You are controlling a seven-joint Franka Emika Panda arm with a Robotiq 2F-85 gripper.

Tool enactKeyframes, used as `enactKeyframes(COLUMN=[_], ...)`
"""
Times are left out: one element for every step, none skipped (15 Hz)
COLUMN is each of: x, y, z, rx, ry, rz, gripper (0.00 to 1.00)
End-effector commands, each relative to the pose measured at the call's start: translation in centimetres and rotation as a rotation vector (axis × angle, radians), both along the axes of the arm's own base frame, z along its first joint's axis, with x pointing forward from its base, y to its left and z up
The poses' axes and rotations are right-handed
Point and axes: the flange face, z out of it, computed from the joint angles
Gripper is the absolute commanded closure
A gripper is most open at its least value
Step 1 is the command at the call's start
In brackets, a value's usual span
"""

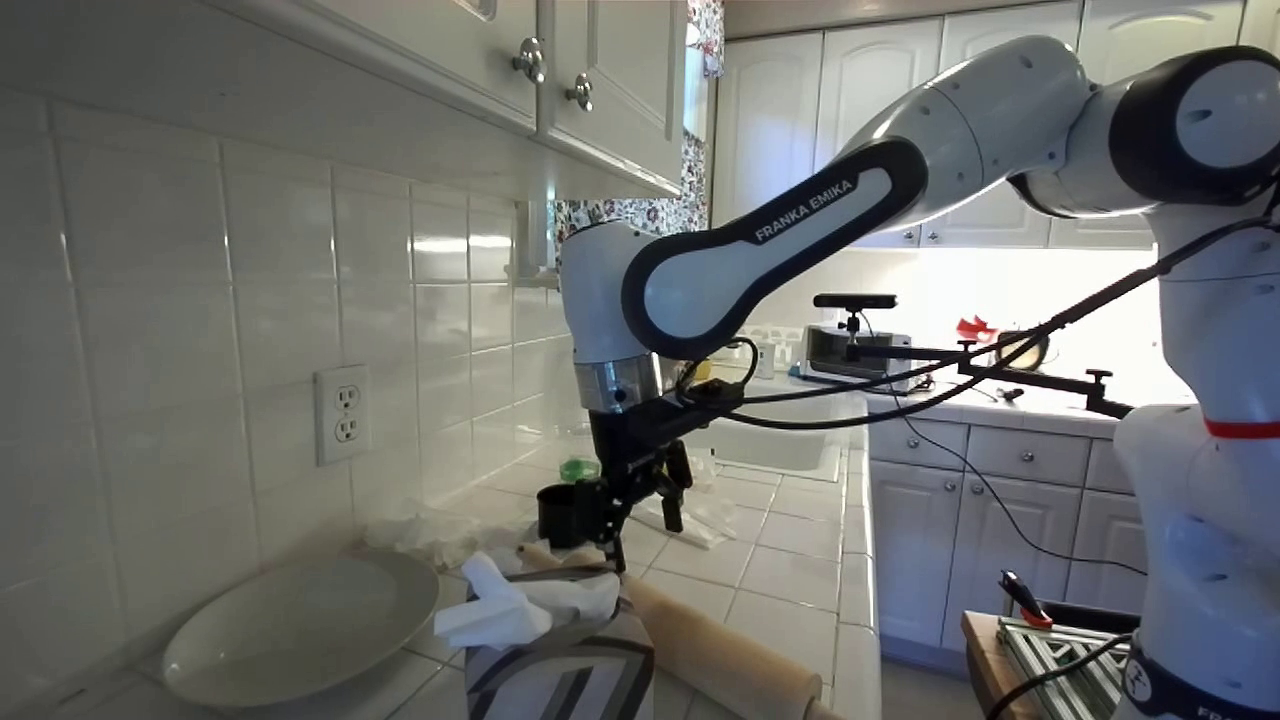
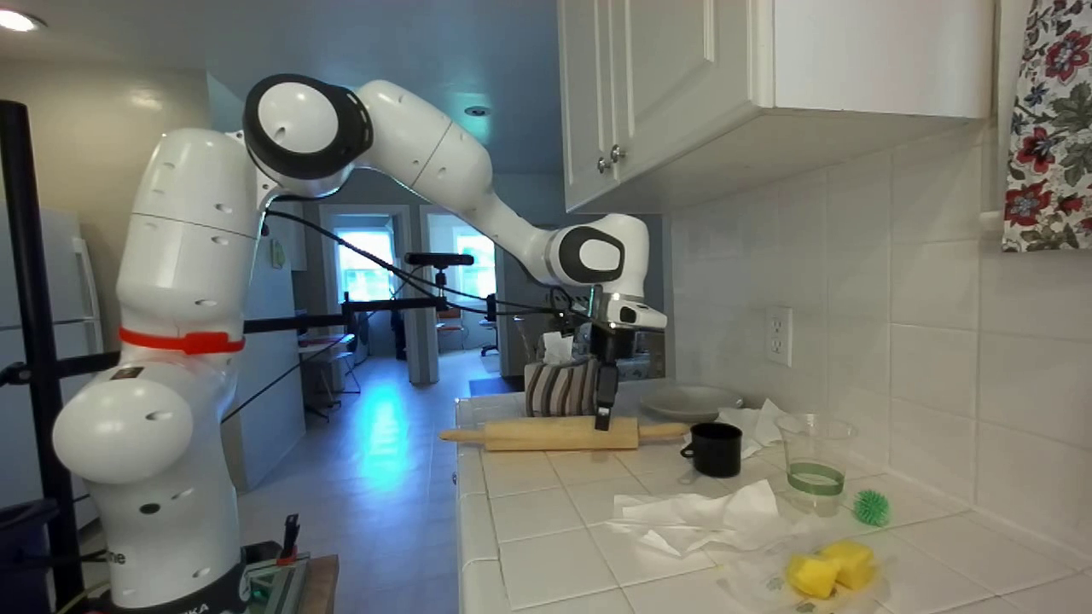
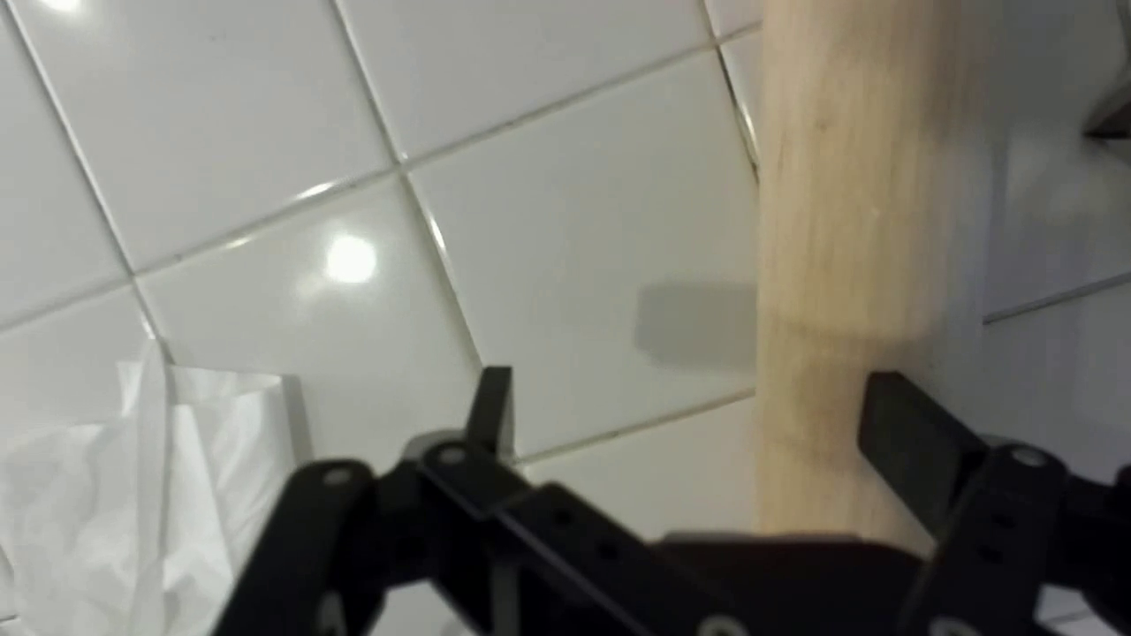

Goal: Turn the rolling pin to the right

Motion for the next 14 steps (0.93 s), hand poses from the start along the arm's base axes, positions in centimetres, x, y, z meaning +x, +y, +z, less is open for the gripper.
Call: enactKeyframes(x=[-3.5, -4.2, -4.9, -5.6, -6.2, -6.6, -6.9, -7.1, -7.2, -7.0, -6.7, -6.4, -6.2, -5.7], y=[-1.3, -1.6, -1.9, -2.0, -2.1, -2.0, -1.8, -1.4, -1.1, -0.5, -0.1, 0.3, 0.7, 0.9], z=[-0.2, -0.1, 0.0, 0.2, 0.5, 0.9, 1.3, 1.7, 2.3, 2.8, 3.2, 3.4, 3.5, 3.5], rx=[-0.022, -0.027, -0.033, -0.038, -0.045, -0.053, -0.055, -0.06, -0.066, -0.07, -0.081, -0.077, -0.081, -0.07], ry=[0.023, 0.025, 0.025, 0.023, 0.014, 0.007, 0.001, -0.007, -0.018, -0.033, -0.052, -0.062, -0.078, -0.094], rz=[-0.038, -0.048, -0.059, -0.068, -0.076, -0.08, -0.078, -0.071, -0.061, -0.043, -0.013, 0.011, 0.046, 0.066], gripper=[0.0, 0.0, 0.0, 0.0, 0.0, 0.0, 0.0, 0.0, 0.0, 0.0, 0.0, 0.0, 0.0, 0.0])
